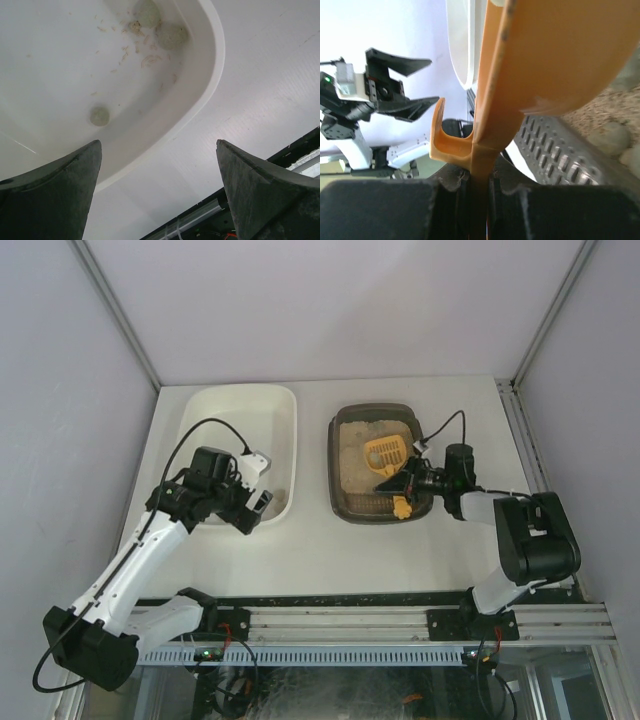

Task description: Clean the litter box

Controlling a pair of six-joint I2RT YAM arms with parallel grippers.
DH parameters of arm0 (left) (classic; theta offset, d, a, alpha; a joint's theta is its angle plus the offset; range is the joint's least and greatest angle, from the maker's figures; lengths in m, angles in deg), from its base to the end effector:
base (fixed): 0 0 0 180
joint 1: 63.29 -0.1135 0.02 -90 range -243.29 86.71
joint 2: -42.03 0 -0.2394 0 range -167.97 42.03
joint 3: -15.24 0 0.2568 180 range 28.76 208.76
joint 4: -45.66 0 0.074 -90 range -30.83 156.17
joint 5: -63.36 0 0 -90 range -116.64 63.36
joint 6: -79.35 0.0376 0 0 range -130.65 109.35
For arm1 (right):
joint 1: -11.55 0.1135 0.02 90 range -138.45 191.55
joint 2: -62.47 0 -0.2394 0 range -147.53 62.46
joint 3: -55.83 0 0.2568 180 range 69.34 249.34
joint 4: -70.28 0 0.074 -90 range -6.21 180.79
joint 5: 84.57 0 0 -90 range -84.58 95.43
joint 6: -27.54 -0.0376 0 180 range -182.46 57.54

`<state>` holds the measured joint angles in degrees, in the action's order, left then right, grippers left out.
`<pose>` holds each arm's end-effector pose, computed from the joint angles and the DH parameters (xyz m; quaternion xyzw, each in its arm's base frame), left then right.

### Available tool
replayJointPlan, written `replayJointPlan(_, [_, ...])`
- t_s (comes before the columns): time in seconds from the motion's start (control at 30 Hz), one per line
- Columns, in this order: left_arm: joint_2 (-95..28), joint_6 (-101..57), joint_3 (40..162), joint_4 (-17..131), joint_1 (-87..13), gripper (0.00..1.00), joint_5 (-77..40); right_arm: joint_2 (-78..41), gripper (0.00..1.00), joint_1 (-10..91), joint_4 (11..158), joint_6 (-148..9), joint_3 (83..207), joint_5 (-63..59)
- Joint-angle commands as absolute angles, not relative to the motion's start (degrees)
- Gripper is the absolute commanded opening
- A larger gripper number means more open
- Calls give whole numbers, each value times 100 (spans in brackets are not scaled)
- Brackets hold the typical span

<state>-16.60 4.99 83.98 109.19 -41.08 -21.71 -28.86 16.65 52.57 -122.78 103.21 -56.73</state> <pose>0.1975 -0.0841 0.2735 0.3204 0.8929 -0.0587 0.3107 0.2884 0.0591 0.1341 0.0955 0.7708 0.6133 0.1437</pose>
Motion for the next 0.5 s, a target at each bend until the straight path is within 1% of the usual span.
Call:
replayJointPlan(0.0, [-1603, 672, 8424, 10907, -4106, 100, -2002, -2614, 0, 2022, 6295, -11621, 10761, -5750])
replayJointPlan(0.1, [-1600, 684, 8418, 10909, -4106, 100, -1929, -2598, 0, 1587, 5984, -12052, 10681, -5792])
replayJointPlan(0.13, [-1602, 691, 8421, 10907, -4109, 100, -1921, -2566, 0, 1631, 6054, -12055, 10699, -5760])
replayJointPlan(0.23, [-1570, 698, 8441, 10926, -4111, 100, -1944, -2521, 0, 2037, 6862, -11545, 11025, -5779])
replayJointPlan(0.37, [-1494, 630, 8447, 10895, -4194, 100, -2033, -2593, 0, 1615, 6101, -12247, 10798, -5807])
replayJointPlan(0.47, [-1666, 635, 8699, 11110, -4691, 100, -1612, -2604, 0, 1695, 6080, -12253, 10827, -5818])
